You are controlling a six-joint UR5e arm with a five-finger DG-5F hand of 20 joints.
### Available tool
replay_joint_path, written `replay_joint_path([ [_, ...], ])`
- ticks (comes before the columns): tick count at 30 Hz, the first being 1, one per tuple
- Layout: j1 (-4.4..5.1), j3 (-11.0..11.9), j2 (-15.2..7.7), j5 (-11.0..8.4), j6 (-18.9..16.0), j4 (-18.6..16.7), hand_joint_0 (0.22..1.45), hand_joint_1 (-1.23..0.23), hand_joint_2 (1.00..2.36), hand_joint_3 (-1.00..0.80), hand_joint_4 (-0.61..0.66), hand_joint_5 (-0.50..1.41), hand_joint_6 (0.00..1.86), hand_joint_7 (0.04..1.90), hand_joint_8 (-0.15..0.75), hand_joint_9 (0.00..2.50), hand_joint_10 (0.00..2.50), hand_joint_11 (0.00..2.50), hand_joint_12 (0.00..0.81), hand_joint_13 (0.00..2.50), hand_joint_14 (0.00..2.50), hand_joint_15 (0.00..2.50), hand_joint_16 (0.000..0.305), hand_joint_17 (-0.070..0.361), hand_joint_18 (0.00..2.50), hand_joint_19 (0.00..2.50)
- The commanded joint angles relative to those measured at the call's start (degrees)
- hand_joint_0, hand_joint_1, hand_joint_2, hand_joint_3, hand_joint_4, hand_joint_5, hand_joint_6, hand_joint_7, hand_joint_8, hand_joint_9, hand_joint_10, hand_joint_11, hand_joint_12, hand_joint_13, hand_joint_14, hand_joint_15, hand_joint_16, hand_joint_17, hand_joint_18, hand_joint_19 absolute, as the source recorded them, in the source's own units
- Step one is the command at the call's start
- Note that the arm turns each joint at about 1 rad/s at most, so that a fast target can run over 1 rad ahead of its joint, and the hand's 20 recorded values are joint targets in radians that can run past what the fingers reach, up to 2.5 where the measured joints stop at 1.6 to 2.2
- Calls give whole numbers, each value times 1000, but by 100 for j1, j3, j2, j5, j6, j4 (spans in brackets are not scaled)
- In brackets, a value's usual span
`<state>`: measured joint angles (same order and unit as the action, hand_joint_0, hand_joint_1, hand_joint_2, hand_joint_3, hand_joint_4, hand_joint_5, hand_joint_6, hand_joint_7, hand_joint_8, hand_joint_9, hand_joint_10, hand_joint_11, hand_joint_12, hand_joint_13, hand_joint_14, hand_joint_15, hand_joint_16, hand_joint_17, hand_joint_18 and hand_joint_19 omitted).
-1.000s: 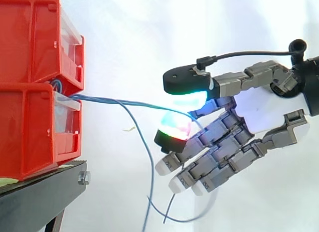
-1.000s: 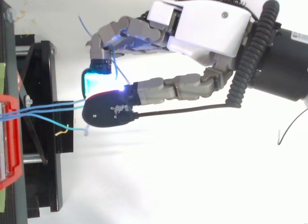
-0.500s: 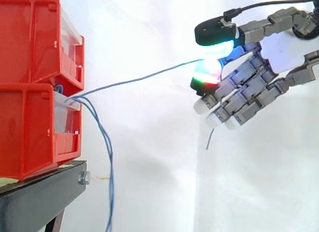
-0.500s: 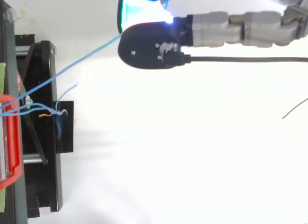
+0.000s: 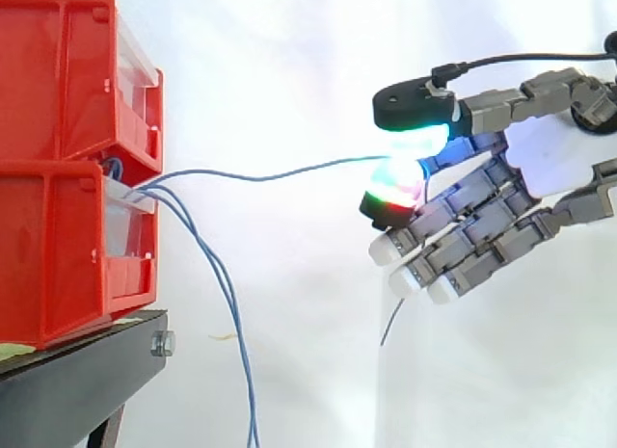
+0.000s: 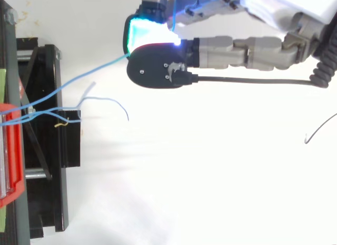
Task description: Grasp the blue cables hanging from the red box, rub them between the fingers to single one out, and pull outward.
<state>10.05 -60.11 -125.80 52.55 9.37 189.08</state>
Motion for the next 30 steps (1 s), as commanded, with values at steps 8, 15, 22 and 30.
replay_joint_path([
  [8,111,-150,-6,80,-322,-161,591,-768,1009,-96,11,-88,877,1094,266,770,9,254,383,597,12,322,55,123,544,280],
  [15,208,-405,-6,159,-428,-732,591,-771,1008,-90,2,-88,877,1095,263,786,8,258,386,604,12,329,55,125,550,281],
  [22,225,-880,-6,176,-797,-1725,588,-773,1008,-67,-1,-85,877,1108,265,789,8,258,390,613,12,330,56,126,557,270],
  [30,225,-889,-6,150,-472,-1831,590,-775,1007,-65,-5,-84,879,1101,269,790,7,264,390,611,12,336,56,127,561,272],
])
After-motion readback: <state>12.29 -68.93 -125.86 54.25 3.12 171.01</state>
